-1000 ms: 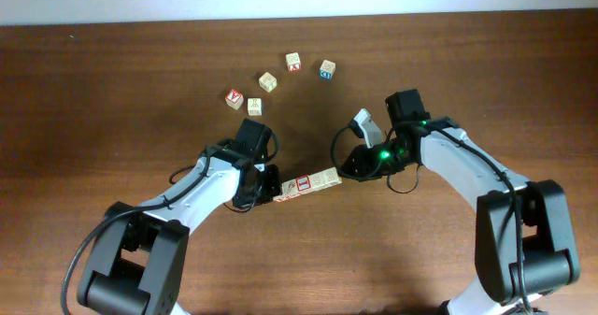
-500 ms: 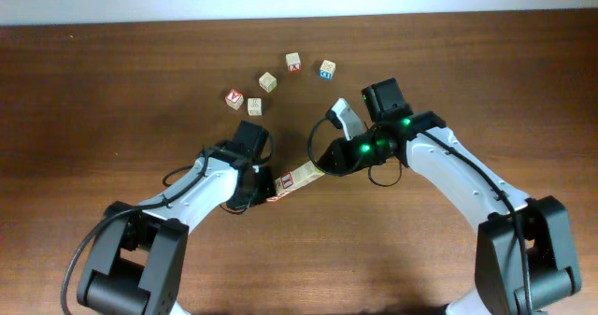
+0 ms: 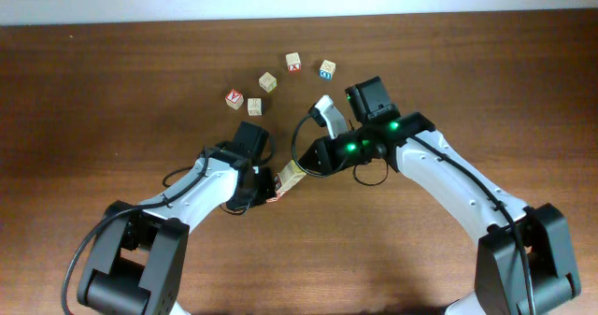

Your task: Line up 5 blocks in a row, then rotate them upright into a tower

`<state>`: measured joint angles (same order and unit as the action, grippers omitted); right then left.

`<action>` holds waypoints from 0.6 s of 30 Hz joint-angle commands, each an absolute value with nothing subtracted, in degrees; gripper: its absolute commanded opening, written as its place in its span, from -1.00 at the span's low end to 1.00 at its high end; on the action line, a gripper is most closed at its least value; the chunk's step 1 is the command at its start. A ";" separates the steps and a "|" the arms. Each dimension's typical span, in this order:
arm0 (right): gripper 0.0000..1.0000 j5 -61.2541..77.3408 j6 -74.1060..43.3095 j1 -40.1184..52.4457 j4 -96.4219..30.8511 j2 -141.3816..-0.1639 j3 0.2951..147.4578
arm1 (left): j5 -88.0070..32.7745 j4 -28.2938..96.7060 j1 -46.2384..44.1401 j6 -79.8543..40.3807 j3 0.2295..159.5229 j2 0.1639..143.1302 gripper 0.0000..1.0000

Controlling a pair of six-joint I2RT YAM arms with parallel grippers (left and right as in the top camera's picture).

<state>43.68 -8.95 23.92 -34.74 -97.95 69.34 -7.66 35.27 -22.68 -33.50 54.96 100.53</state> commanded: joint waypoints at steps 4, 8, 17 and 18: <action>-0.92 40.18 -10.22 28.60 -35.05 -100.90 67.22 | -17.82 32.97 -24.38 -32.77 55.96 100.73 -1.00; -0.92 39.77 -11.05 28.60 -34.61 -100.90 67.22 | -17.69 33.23 -24.21 -33.71 55.96 100.73 -1.00; -0.92 39.77 -11.07 28.60 -34.65 -100.90 67.22 | -19.92 32.71 -19.40 -39.27 52.62 100.73 -1.00; -0.92 39.77 -11.07 28.60 -34.65 -100.90 67.20 | -20.25 32.29 -19.05 -39.31 52.36 100.73 -1.00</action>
<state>44.80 -10.76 26.41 -33.08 -97.67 69.60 -14.98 33.56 -19.25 -38.46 53.43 100.51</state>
